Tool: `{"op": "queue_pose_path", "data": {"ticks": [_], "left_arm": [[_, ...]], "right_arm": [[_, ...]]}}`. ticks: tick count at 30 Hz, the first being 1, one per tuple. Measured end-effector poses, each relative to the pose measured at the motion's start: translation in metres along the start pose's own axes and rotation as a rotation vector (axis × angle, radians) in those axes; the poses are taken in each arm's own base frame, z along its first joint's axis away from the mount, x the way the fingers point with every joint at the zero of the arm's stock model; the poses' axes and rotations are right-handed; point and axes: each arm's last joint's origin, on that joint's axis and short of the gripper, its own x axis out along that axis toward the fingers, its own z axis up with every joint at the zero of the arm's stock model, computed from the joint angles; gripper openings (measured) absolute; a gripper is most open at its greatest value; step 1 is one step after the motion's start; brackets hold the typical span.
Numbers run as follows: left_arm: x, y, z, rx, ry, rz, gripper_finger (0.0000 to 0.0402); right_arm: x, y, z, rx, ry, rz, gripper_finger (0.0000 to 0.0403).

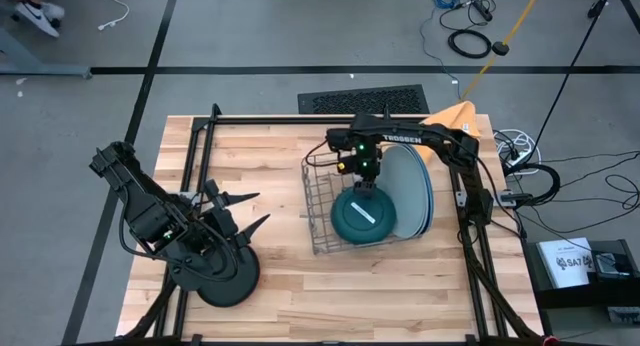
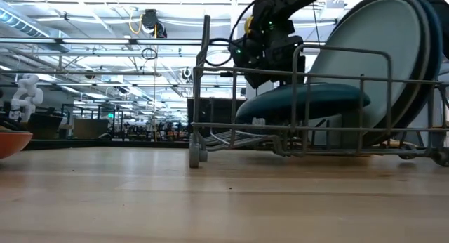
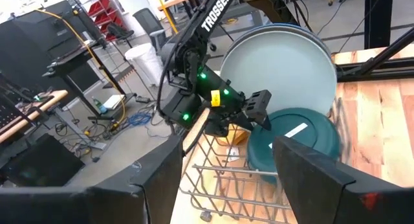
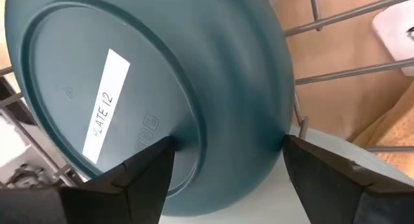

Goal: Sort dishes
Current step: Put the dark green plate into the green dish rack

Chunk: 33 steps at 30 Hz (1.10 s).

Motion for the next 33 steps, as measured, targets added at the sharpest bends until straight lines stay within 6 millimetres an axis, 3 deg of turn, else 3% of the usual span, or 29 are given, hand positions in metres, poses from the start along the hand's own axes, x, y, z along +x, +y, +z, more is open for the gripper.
{"op": "queue_pose_path", "data": {"ticks": [12, 23, 33], "left_arm": [[0.0, 0.0, 0.0, 0.001, 0.001, -0.001, 0.024], [0.0, 0.0, 0.0, 0.017, 0.002, -0.005, 0.024], [0.0, 0.0, 0.0, 0.016, 0.003, -0.006, 0.024]], "right_arm": [[0.005, -0.002, 0.002, -0.009, -0.028, 0.049, 0.0283], [-0.027, 0.009, 0.002, -0.03, -0.085, 0.027, 0.0283], [-0.024, -0.013, -0.003, 0.045, -0.033, 0.064, 0.0283]]}}
